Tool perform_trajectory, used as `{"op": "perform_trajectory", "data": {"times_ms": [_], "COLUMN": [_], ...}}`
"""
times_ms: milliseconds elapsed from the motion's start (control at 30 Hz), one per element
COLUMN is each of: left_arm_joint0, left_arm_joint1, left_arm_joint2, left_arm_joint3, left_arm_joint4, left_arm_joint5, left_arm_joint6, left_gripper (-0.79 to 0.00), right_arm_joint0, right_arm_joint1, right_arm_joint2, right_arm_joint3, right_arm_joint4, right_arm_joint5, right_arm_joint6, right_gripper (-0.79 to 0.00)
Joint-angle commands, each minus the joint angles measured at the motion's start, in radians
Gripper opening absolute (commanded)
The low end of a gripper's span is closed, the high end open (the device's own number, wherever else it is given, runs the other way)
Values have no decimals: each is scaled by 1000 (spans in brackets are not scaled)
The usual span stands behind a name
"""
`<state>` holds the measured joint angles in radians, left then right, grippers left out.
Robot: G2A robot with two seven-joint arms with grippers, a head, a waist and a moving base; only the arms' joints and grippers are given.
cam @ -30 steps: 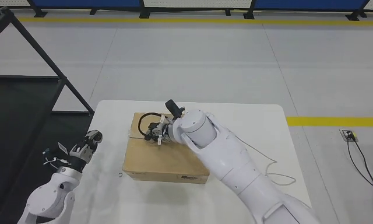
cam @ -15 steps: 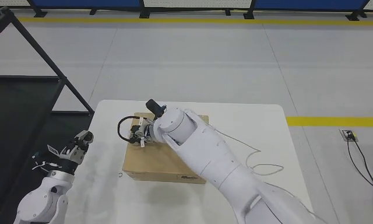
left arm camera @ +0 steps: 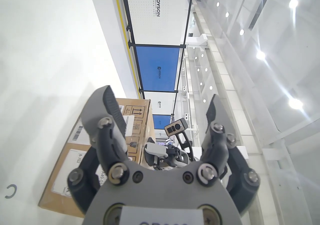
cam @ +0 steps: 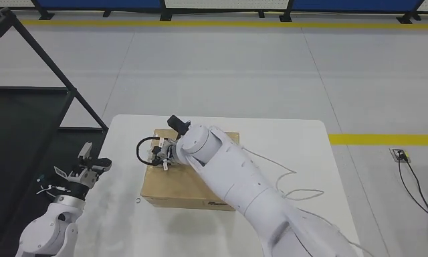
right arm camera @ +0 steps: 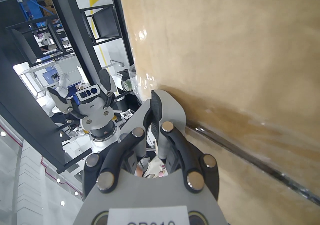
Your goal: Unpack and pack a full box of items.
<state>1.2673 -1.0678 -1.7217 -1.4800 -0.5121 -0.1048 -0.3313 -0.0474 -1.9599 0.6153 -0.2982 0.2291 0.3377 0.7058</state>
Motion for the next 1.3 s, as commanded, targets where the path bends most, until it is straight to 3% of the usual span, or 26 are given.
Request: {"op": "perform_trajectory", "data": {"times_ms": [0, 333, 633, 833, 1067, 1267], "left_arm_joint0": [0, 0, 0, 0, 0, 0], "left_arm_joint1": [0, 0, 0, 0, 0, 0], "left_arm_joint2": [0, 0, 0, 0, 0, 0], "left_arm_joint3": [0, 0, 0, 0, 0, 0], "left_arm_joint4": [0, 0, 0, 0, 0, 0], "left_arm_joint5": [0, 0, 0, 0, 0, 0], "left_arm_joint6": [0, 0, 0, 0, 0, 0], "left_gripper": [0, 0, 0, 0, 0, 0], "right_arm_joint0": [-3, -43, -126, -240, -458, -630], "right_arm_joint1": [3, 46, 119, 198, 299, 354], "right_arm_joint2": [6, 47, 102, 176, 310, 412], "right_arm_joint3": [5, -20, -183, -412, -790, -1041], "right_arm_joint4": [-4, -35, -101, -185, -336, -436], "right_arm_joint5": [-5, -75, -70, 10, 156, 249], "right_arm_joint6": [-9, 9, 2, 0, 15, 13], "right_gripper": [-785, -785, -785, -785, -785, -785]}}
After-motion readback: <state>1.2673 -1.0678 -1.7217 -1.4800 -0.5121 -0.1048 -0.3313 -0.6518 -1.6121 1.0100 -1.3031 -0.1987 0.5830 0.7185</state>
